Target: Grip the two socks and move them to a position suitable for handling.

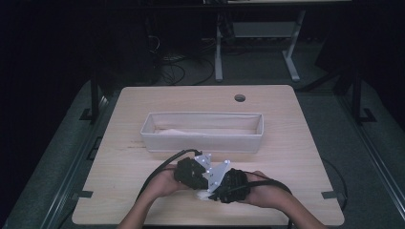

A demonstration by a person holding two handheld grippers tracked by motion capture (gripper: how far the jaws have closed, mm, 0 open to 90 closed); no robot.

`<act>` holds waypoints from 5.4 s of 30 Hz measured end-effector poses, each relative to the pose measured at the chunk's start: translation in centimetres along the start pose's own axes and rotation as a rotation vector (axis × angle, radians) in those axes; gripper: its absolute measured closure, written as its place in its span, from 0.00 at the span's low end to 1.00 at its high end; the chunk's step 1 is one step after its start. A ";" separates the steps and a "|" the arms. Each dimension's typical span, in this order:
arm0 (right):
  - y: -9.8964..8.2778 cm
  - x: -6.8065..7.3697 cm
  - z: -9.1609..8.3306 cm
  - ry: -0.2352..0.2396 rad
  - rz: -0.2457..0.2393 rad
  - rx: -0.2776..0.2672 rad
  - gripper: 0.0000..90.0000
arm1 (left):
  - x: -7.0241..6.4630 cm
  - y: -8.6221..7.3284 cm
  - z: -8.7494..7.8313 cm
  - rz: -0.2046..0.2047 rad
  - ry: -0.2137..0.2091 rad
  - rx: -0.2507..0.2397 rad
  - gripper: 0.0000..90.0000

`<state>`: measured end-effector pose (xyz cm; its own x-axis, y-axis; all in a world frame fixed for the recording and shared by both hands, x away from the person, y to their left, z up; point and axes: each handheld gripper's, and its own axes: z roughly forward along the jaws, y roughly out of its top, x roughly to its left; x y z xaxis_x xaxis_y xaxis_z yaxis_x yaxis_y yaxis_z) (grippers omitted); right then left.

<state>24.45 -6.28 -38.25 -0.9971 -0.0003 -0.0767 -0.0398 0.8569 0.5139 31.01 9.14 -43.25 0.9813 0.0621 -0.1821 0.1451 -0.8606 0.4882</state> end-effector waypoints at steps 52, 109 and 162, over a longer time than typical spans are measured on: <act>0.4 -6.3 2.6 0.070 0.244 0.145 0.90 | -0.4 -4.8 -4.9 -0.069 0.107 -0.042 0.87; -0.6 -6.7 2.3 -0.008 0.234 0.145 0.99 | -2.4 -10.1 -6.3 -0.121 0.187 -0.109 0.80; -1.8 -5.7 3.7 0.004 0.193 0.133 0.62 | -2.5 -10.5 -6.6 -0.140 0.200 -0.124 0.72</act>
<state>30.40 -5.92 -41.85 -0.9856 0.1684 0.0154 0.1604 0.9015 0.4019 27.87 21.35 -42.30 0.9543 0.2854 -0.0887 0.2832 -0.7690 0.5731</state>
